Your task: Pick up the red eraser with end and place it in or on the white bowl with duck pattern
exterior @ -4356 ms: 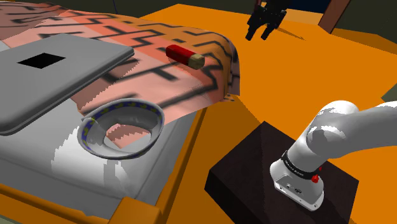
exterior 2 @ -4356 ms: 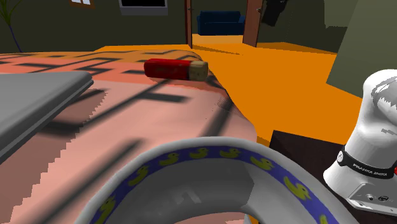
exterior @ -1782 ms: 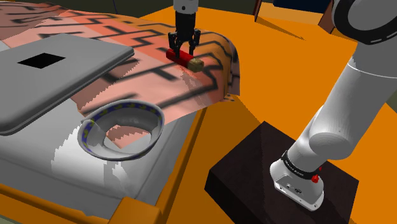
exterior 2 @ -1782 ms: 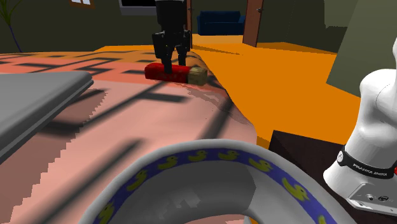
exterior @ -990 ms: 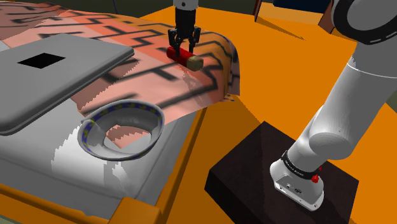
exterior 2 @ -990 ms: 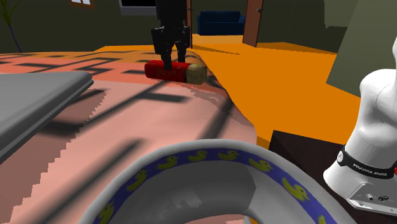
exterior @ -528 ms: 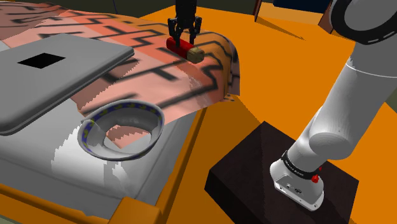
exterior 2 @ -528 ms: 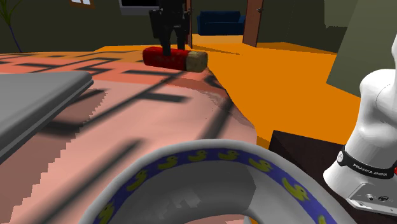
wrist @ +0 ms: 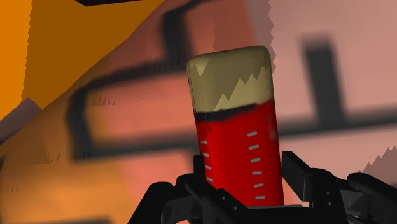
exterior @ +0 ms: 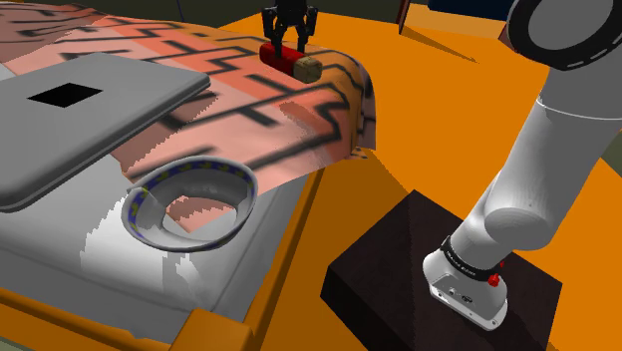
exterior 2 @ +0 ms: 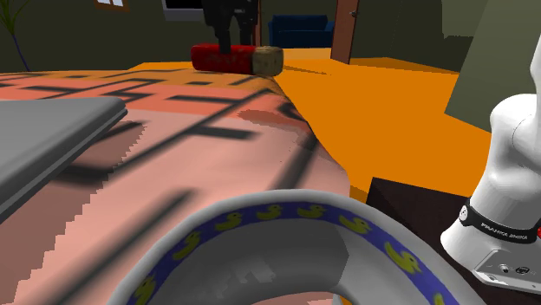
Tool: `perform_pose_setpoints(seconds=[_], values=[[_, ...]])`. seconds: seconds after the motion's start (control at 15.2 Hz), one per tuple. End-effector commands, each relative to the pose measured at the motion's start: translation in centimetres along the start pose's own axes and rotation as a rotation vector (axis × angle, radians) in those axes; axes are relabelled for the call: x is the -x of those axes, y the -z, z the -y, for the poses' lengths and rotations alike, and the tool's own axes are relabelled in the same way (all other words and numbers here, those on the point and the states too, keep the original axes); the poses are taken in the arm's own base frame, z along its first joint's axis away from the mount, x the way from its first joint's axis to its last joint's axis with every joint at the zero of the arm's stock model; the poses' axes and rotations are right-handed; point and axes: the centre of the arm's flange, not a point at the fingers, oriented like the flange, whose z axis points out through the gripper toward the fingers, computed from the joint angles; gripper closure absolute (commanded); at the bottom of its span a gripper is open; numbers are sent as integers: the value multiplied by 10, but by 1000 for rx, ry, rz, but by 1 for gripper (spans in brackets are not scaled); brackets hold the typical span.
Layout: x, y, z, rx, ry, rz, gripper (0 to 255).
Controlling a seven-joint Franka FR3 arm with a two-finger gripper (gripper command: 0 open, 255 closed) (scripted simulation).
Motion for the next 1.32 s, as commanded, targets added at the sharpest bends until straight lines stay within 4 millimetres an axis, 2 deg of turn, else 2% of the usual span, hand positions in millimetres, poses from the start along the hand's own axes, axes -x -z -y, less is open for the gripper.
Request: perform_pose_setpoints(seconds=[0.0,0.26,1.25], values=[[0,11,0,0,0,0,255],[0,31,0,0,0,0,255],[120,35,157,0,0,0,255]])
